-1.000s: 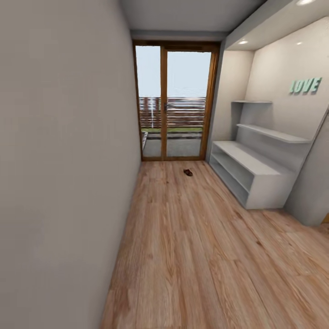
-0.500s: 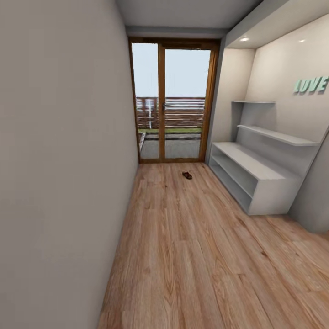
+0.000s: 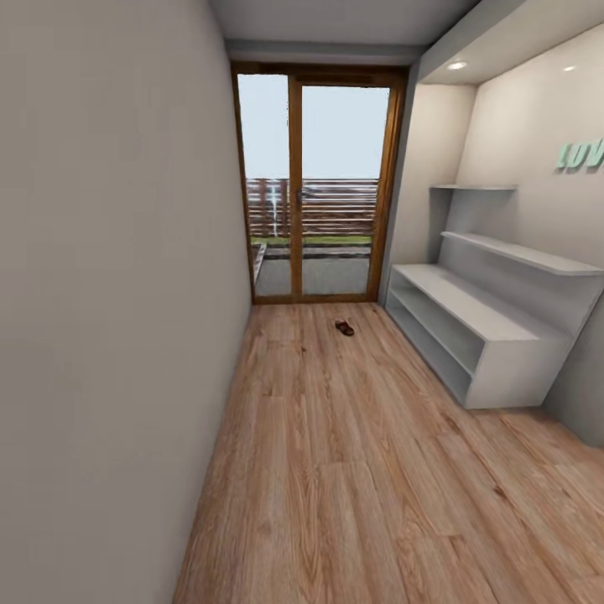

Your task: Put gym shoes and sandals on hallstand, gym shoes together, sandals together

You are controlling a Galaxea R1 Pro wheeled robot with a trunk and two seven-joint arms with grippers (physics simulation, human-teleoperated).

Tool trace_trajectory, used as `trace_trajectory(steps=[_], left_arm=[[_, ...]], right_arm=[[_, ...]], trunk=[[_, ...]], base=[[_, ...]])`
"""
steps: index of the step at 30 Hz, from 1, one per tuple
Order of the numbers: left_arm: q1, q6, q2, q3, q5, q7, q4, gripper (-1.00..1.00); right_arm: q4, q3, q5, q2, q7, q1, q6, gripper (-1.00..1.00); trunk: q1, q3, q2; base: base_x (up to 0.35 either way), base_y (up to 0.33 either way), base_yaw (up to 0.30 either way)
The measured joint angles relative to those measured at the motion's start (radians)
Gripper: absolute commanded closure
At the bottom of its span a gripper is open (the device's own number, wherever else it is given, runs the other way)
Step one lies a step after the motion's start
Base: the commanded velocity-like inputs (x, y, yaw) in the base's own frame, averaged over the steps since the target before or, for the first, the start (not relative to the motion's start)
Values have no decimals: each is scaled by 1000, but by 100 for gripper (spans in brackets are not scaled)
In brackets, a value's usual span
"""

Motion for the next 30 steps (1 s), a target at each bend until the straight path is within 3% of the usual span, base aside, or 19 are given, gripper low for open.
trace_trajectory(steps=[30], left_arm=[[1, 0, 0, 0, 0, 0, 0, -100]], right_arm=[[9, 1, 7, 0, 2, 0, -1, -100]], trunk=[[0, 0, 0]], base=[[348, 0, 0]])
